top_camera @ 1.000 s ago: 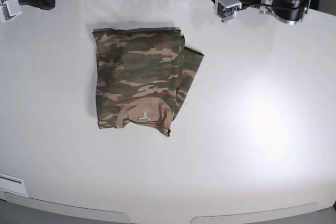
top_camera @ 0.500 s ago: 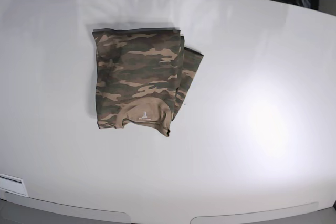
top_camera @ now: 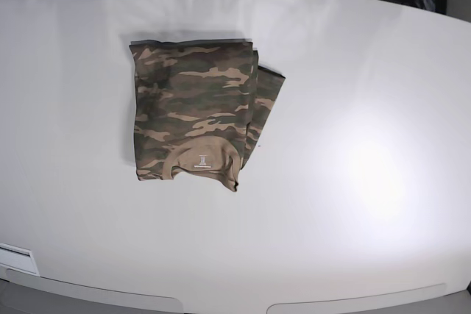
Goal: Fold the T-shirt properly
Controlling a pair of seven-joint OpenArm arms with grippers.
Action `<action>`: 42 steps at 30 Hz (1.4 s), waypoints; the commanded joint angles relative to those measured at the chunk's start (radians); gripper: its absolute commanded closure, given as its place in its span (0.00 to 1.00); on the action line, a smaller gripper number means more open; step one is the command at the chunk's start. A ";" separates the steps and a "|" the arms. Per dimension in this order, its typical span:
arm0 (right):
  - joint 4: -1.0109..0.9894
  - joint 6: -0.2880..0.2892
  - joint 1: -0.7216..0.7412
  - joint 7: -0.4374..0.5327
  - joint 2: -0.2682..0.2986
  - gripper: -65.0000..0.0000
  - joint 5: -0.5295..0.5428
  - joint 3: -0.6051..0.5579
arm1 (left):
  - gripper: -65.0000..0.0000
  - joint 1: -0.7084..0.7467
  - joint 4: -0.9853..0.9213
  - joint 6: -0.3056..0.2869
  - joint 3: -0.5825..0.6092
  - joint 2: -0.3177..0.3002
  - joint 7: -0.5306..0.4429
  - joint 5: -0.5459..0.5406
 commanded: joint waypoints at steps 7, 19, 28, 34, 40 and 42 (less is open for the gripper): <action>-0.169 0.000 0.037 0.013 0.054 1.00 -0.235 -0.251 | 1.00 -0.020 -0.227 -0.003 0.044 0.002 -0.050 0.049; -0.566 0.000 0.338 0.481 0.091 1.00 -0.732 -0.533 | 1.00 -0.402 -0.831 -0.010 0.317 0.021 -0.350 0.309; -0.886 -0.031 0.589 0.785 0.091 1.00 -1.038 -0.718 | 1.00 -0.693 -1.251 -0.010 0.319 0.145 -0.632 0.590; -1.069 -0.204 0.741 0.995 0.080 1.00 -1.225 -0.855 | 1.00 -0.855 -1.477 0.034 0.319 0.199 -0.850 0.765; -1.187 -0.291 0.864 1.043 0.030 1.00 -1.243 -0.949 | 1.00 -0.941 -1.648 0.234 0.320 0.263 -1.144 0.948; -1.216 -0.325 0.896 1.043 0.003 1.00 -1.242 -0.967 | 1.00 -0.959 -1.691 0.274 0.326 0.283 -1.171 0.947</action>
